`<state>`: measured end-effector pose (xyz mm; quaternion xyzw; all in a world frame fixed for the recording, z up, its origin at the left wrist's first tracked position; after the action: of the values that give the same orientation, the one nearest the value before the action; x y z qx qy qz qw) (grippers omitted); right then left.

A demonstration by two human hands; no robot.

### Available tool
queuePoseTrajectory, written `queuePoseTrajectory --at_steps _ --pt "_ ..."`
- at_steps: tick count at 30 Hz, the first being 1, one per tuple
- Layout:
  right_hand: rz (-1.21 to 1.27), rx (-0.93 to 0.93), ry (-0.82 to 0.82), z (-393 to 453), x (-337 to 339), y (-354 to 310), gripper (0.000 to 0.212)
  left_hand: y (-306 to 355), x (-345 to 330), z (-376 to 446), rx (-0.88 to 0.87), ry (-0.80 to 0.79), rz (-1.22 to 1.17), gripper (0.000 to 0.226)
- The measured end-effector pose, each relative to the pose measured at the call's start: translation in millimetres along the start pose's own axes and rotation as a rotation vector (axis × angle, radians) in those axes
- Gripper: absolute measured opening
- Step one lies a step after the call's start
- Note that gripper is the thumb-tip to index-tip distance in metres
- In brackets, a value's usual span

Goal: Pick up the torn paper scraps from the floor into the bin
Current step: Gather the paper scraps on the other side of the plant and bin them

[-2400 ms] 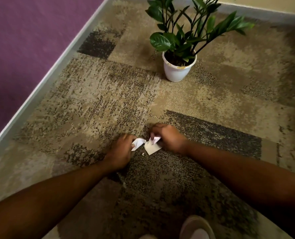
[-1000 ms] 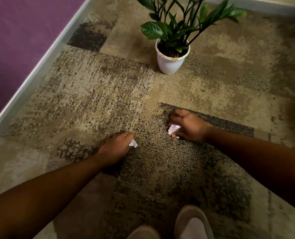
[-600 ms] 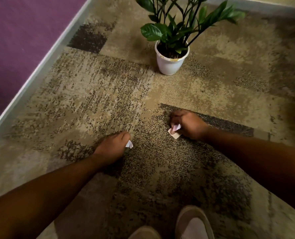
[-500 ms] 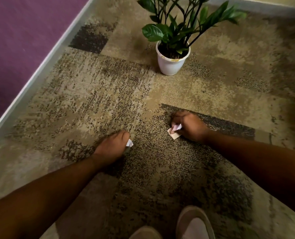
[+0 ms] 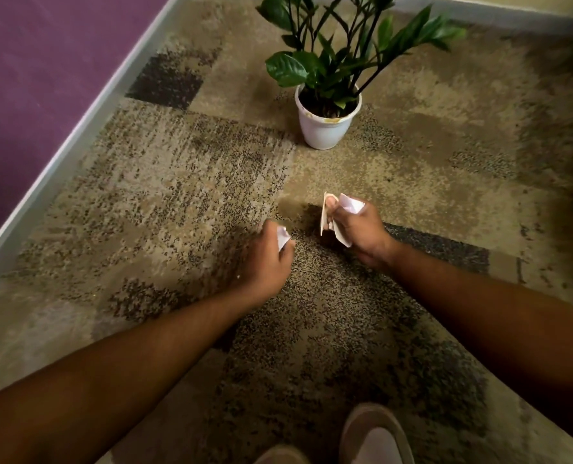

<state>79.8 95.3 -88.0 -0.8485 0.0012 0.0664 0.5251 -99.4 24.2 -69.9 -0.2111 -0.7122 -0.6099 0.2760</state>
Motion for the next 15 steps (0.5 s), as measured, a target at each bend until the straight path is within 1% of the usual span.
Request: queuePoseTrajectory --at_steps 1,2,4,6,8,9,11,13,15 --pt "0.035 0.0 -0.002 -1.6 1.0 -2.1 0.013 10.9 -7.7 3.2 0.02 0.001 -0.105 0.019" --pt "0.065 0.007 -0.016 -3.1 -0.3 -2.8 0.011 20.3 -12.3 5.0 0.048 0.002 -0.233 0.018" --pt "0.161 -0.005 -0.032 -9.7 -2.1 -5.2 0.015 39.9 -19.1 7.9 0.146 -0.031 -0.527 0.017" --pt "0.292 -0.019 -0.021 -20.1 3.8 -13.0 0.015 65.4 -29.0 13.3 0.265 -0.086 -0.797 0.019" --pt "0.383 -0.003 -0.015 -27.5 11.0 -24.3 0.021 89.7 -37.0 21.1 0.31 -0.095 -0.984 0.026" --pt "0.408 0.017 -0.003 -28.7 14.0 -29.0 0.027 98.5 -40.4 25.4 0.305 -0.08 -1.038 0.031" --pt "0.458 0.049 0.049 -31.7 27.0 -36.5 0.037 120.0 -51.2 29.4 0.301 -0.052 -1.067 0.034" --pt "0.501 0.058 0.136 -41.1 43.2 -47.0 0.033 146.1 -64.9 26.6 0.326 -0.012 -1.096 0.031" --pt "0.551 0.081 0.228 -52.0 60.9 -59.4 0.023 173.8 -82.0 23.2 0.376 0.016 -1.18 0.029"
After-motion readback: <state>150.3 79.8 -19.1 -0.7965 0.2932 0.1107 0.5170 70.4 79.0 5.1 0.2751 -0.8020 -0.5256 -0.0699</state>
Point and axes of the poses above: each hand's wrist, its own z-axis towards the middle knuckle, its own x-axis out of the back of the hand, y = z × x, the point moved 6 cm from there along z, towards the middle knuckle, and after that the axes turned 3 degrees about -z, right-handed, at the moved point
